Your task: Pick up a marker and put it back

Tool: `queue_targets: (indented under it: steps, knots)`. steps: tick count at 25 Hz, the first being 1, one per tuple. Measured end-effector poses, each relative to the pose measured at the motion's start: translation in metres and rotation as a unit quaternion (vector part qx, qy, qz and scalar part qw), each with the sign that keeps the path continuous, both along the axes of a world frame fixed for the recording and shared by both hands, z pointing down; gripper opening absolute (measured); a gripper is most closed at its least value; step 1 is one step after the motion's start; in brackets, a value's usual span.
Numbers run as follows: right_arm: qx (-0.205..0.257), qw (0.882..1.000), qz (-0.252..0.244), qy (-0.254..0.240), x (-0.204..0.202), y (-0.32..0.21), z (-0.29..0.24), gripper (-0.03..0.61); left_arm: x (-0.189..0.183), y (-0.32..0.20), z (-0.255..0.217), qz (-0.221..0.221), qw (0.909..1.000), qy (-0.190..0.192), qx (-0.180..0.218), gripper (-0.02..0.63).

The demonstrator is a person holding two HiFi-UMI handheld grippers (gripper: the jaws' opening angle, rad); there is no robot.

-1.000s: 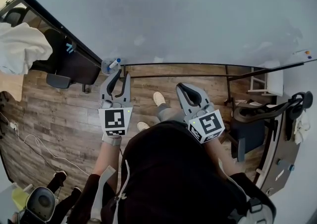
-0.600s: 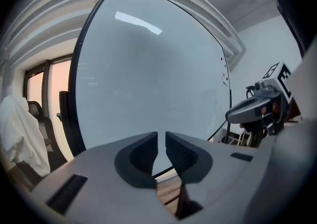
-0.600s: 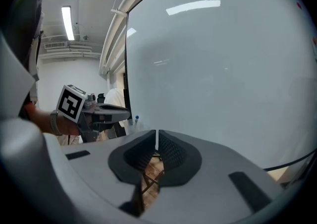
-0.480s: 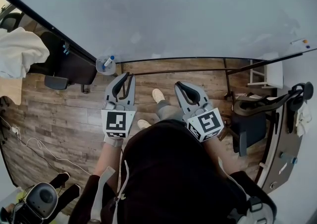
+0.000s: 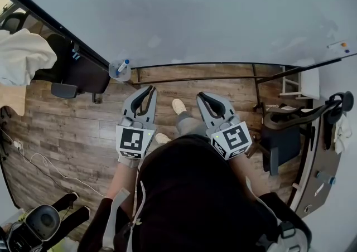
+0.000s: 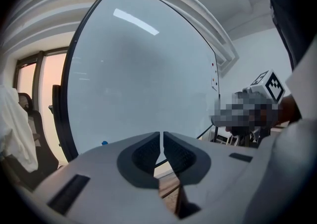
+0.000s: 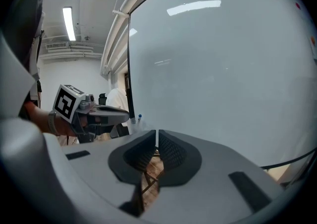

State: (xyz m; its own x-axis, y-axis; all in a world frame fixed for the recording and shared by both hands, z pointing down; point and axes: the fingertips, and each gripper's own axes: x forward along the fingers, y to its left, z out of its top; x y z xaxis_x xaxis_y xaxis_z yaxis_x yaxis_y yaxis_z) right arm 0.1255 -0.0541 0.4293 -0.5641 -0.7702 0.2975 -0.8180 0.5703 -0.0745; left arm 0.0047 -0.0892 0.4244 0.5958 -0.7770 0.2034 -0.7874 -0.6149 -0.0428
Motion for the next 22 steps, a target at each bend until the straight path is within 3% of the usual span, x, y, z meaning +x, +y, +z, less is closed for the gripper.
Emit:
queue_targets:
  steps: [22]
  knots:
    - [0.008, 1.000, -0.002, 0.017, -0.013, 0.022, -0.001, 0.028, -0.018, 0.030, 0.007, -0.004, 1.0000, -0.002, 0.004, 0.022]
